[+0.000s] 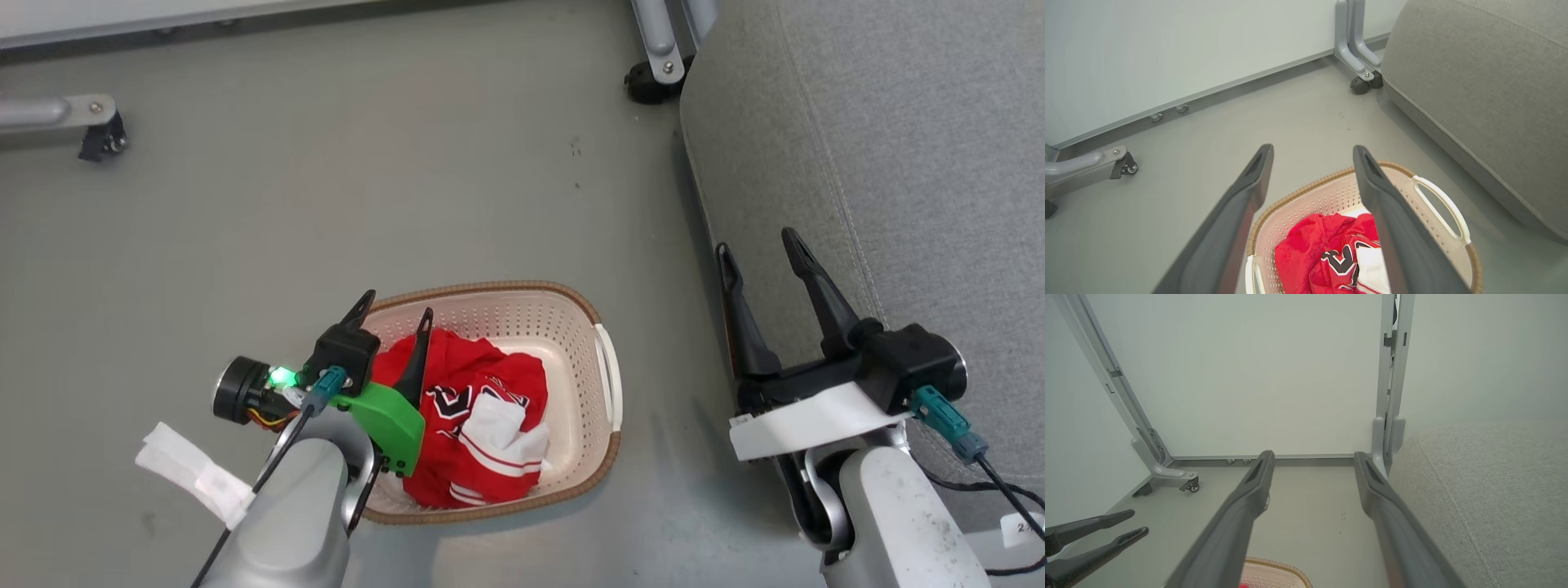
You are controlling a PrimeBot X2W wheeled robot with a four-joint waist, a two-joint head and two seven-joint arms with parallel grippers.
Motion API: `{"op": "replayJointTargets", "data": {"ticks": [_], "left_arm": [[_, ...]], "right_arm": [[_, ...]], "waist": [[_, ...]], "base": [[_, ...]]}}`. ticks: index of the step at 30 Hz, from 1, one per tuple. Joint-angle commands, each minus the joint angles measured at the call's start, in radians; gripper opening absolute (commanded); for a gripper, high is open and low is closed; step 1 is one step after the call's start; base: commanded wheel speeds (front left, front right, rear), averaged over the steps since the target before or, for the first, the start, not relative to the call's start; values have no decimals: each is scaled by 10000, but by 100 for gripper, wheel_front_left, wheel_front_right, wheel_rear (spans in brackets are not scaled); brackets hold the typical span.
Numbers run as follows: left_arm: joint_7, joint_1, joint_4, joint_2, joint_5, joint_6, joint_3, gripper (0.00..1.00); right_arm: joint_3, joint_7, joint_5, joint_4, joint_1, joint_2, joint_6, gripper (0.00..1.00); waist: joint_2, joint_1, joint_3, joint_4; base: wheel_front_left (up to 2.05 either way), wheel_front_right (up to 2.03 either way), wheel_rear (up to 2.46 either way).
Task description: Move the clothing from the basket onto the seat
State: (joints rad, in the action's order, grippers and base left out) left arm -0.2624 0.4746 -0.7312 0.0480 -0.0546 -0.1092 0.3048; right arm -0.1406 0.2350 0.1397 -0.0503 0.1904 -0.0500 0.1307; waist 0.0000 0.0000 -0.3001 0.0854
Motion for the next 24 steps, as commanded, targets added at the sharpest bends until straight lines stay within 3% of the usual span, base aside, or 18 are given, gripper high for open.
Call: {"op": "replayJointTargets", "data": {"ticks": [1, 13, 24], "left_arm": [[-34, 576, -423, 47, 160, 44, 142, 100], [327, 3593, -4021, 590, 1437, 265, 1293, 100], [1327, 4781, -5253, 1156, 1858, 454, 1814, 100]], "right_arm": [[-67, 87, 75, 122, 339, -11, 1, 100], [-628, 294, 489, 444, 1357, -10, 1, 100], [-998, 309, 1099, 717, 1699, -8, 1, 100]], "waist": [[0, 0, -1404, 609], [0, 0, -4162, 1438], [0, 0, -5280, 1975]], "base": [[0, 0, 0], [0, 0, 0], [0, 0, 0]]}}
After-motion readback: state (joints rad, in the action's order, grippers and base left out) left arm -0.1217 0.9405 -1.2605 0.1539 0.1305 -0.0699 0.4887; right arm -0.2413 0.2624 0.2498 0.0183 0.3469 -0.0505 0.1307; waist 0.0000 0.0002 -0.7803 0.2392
